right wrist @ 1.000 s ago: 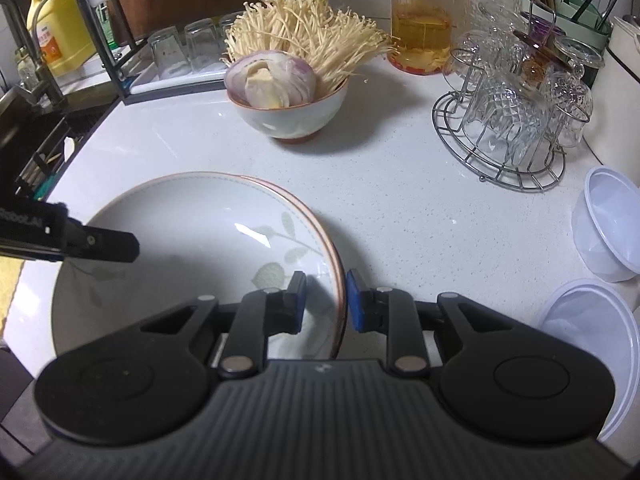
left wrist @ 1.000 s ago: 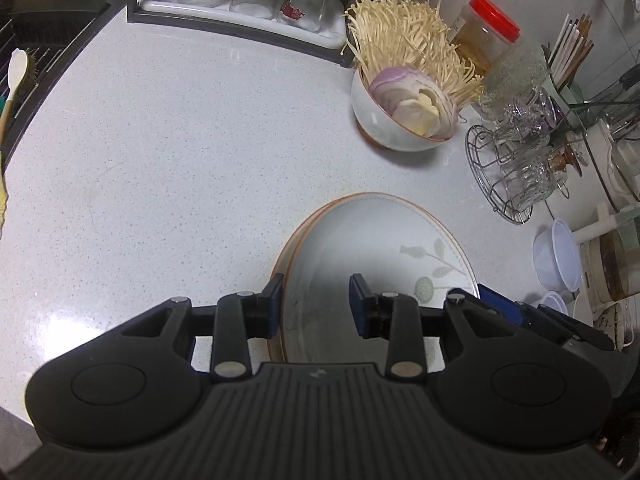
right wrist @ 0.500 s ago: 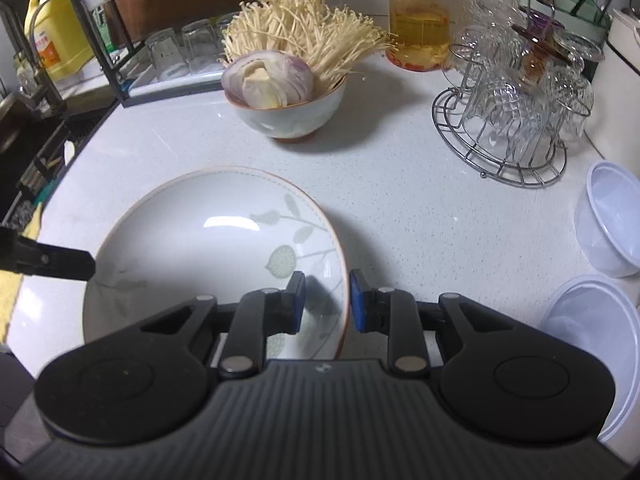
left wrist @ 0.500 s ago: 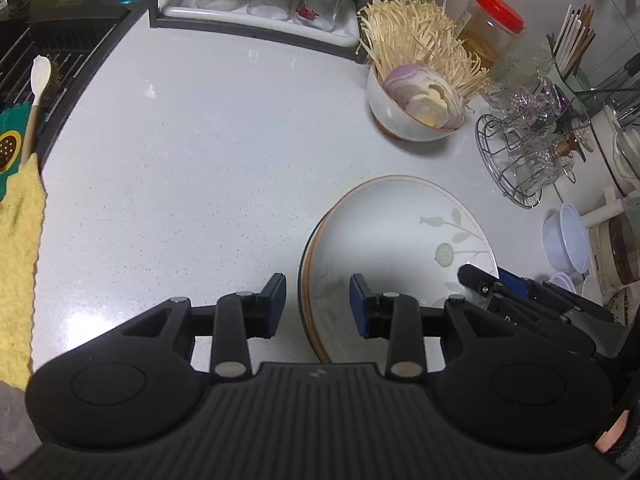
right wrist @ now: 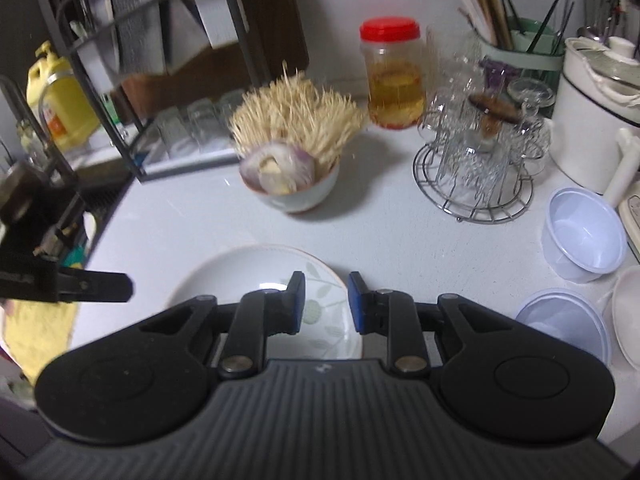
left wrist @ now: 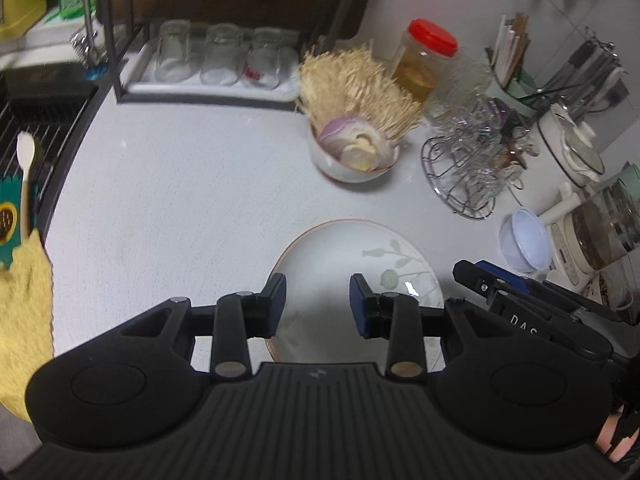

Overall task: Organize plates and bowls
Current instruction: 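Open both grippers and lift them off the plate stack, then move both grippers to the rim of the translucent blue plastic bowl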

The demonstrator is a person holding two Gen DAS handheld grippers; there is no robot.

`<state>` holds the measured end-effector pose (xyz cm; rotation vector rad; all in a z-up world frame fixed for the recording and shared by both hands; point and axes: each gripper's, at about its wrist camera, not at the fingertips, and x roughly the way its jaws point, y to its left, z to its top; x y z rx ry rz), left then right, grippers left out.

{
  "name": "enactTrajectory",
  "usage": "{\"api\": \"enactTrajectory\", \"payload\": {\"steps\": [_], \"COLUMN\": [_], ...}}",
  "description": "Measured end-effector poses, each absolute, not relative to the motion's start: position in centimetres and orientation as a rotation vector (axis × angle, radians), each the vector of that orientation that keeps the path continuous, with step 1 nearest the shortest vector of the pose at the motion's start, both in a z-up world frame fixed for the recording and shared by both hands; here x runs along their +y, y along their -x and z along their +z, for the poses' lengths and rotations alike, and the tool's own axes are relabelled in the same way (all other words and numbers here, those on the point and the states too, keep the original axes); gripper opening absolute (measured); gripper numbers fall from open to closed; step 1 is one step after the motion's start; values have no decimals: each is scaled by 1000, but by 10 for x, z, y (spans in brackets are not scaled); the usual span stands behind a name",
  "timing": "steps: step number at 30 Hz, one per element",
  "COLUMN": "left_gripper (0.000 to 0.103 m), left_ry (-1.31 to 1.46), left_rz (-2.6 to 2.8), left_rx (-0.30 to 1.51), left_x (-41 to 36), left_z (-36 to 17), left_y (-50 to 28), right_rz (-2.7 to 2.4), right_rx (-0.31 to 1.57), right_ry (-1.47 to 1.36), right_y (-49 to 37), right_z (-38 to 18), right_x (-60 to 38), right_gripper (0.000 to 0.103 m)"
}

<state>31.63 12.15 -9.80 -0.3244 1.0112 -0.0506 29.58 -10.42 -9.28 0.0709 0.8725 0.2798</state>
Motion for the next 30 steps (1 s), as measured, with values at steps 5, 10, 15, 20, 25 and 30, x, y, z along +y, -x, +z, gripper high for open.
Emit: {"api": "enactTrajectory", "payload": {"steps": [5, 10, 15, 20, 25, 30], "left_gripper": [39, 39, 39, 39, 39, 40], "left_ry": [305, 297, 298, 301, 295, 278], "left_rz": [-89, -123, -147, -163, -191, -263], "left_rx": [973, 945, 924, 924, 923, 920], "left_x": [119, 117, 115, 110, 104, 103], "left_z": [-79, -70, -65, -64, -64, -61], "left_y": [-307, -296, -286, -280, -278, -286], "right_rz": [271, 266, 266, 272, 268, 206], "right_rx": [832, 790, 763, 751, 740, 718], "right_ry": [-109, -110, -115, -128, -133, -144], "right_y": [-277, -262, -248, -236, -224, -217], "right_z": [-69, -52, -41, -35, -30, -23], "right_x": [-102, -100, -99, -101, -105, -109], "right_gripper": [27, 27, 27, 27, 27, 28]}}
